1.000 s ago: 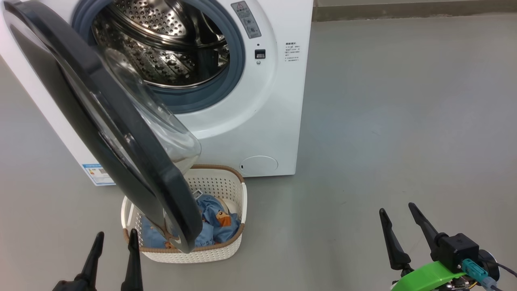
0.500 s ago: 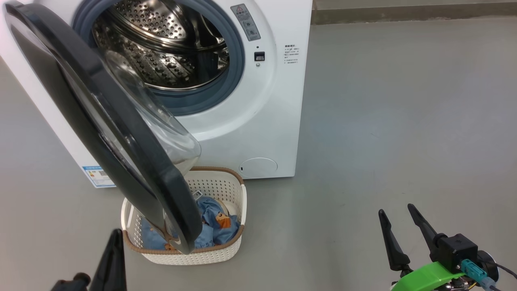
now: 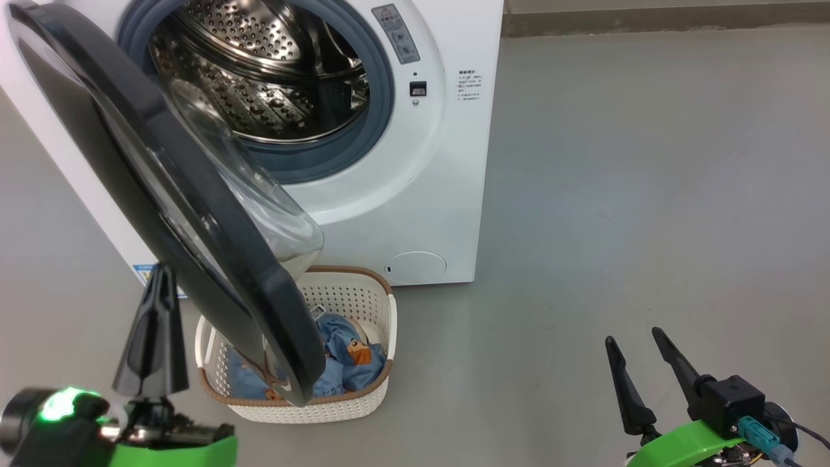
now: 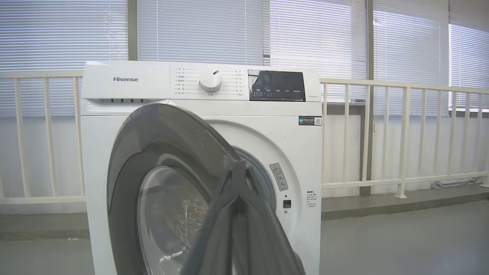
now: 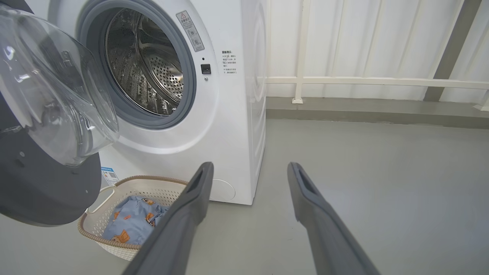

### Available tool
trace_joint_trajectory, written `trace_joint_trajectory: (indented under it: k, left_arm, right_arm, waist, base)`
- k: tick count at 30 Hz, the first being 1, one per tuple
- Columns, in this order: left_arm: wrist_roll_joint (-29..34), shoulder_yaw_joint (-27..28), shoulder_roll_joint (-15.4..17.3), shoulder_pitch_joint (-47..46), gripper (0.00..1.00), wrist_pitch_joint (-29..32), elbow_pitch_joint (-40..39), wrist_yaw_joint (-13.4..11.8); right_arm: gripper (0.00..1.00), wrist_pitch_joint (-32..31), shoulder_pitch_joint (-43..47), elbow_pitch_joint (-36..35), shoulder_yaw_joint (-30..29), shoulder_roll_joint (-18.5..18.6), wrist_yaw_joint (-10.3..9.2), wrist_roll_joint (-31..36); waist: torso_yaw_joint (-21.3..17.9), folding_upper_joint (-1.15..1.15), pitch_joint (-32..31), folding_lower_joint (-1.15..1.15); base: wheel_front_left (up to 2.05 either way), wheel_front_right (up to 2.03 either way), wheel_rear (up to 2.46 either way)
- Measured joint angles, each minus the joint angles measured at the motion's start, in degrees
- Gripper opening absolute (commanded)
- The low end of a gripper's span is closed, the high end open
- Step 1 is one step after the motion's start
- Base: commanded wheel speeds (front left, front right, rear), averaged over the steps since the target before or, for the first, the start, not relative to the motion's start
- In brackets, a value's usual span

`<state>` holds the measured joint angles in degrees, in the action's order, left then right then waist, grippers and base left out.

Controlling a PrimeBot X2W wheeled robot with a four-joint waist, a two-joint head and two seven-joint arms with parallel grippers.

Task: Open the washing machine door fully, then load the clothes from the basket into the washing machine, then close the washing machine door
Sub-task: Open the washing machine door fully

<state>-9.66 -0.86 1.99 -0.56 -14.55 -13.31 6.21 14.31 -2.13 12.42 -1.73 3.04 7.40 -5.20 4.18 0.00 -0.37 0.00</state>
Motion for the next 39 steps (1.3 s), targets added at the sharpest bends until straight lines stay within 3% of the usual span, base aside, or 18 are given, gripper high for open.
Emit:
trace_joint_trajectory:
  k: [12,23,39]
  left_arm:
    - [0.97,-10.44,0.05,-2.45,0.00,-0.18,-5.16,0.68]
    - [0.91,-23.17,0.25,-3.48,0.00,-0.16,1.38,1.10]
    - [-0.74,-25.19,0.67,-3.43,0.00,-0.15,13.13,1.10]
  right_arm:
    - [1.00,0.00,0.00,0.40,0.67,-0.05,0.00,-0.42]
    - [1.00,0.00,-0.02,0.65,0.75,-0.07,0.00,-0.52]
    - [1.00,0.00,-0.13,0.83,0.77,0.01,0.00,-1.16]
  waist:
    - [-0.64,0.00,0.35,0.00]
    - [-1.44,0.00,1.31,0.00]
    - [-2.10,0.00,2.51,0.00]
  base:
    - [0.00,0.00,0.00]
    - [0.00,0.00,0.00]
    - [0.00,0.00,0.00]
